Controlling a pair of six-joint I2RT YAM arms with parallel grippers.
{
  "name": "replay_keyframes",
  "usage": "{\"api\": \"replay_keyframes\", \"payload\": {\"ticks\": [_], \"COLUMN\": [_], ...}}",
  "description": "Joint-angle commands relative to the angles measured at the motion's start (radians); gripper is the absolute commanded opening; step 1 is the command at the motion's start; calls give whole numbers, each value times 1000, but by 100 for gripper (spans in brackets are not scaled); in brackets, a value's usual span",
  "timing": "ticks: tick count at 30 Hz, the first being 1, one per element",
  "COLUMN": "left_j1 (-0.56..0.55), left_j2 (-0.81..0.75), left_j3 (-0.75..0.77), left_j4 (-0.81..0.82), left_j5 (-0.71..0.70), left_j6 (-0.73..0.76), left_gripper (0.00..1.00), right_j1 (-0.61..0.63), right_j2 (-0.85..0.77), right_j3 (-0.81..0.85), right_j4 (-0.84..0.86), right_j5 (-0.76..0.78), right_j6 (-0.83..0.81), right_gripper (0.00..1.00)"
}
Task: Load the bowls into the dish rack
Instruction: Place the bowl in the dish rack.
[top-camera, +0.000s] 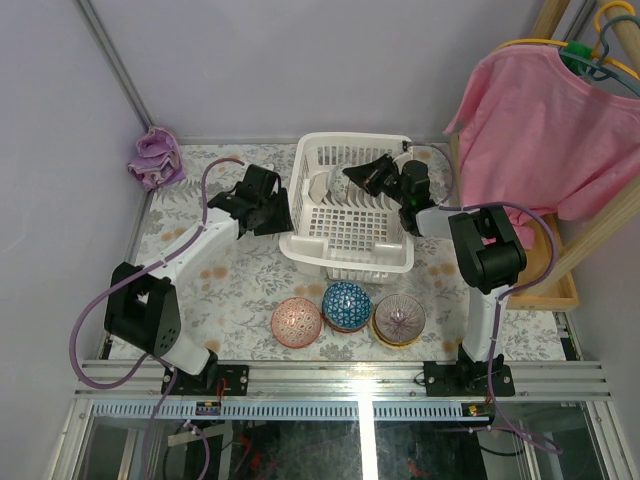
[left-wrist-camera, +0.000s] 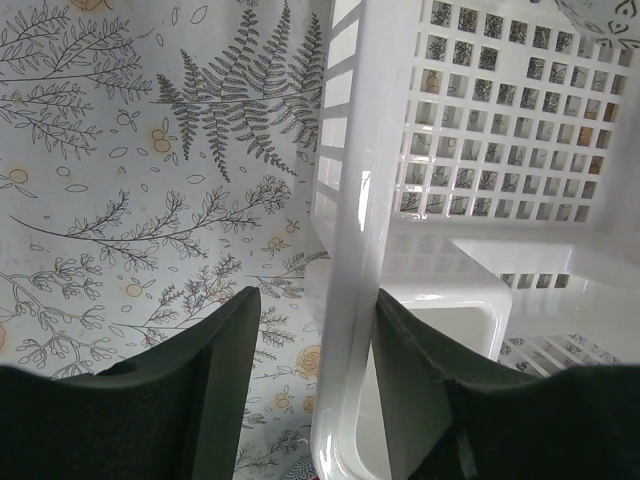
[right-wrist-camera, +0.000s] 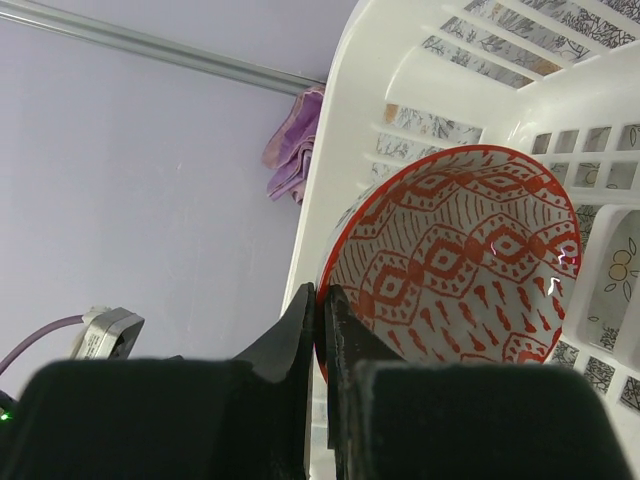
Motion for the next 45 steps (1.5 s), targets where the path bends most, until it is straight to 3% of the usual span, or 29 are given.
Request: {"api": "replay_keyframes", "payload": {"ticks": [1, 9, 19, 25, 30, 45], "left_j1": [13, 13, 15, 15, 15, 16], "left_j2": [-5, -4, -4, -5, -9, -8], "left_j3": [33, 30, 25, 24, 26, 28], "left_j4": [13, 12, 14, 12, 6, 8], "left_j5": [0, 1, 3, 1, -4, 5], "left_j6": [21, 22, 19, 19, 22, 19], "left_gripper": [46, 46, 45, 45, 44, 44], "right_j1": [-8, -22, -26, -28, -37, -52], "right_j2": [22, 48, 40, 51, 42, -9], "right_j3": [-34, -16, 58, 57, 52, 118], "right_j4": [84, 9, -330, -334, -397, -728], "right_j5": [10, -8, 17, 11, 33, 164], "right_j6": [37, 15, -142, -138, -148, -302], "right_gripper": [0, 0, 0, 0, 5, 6]}}
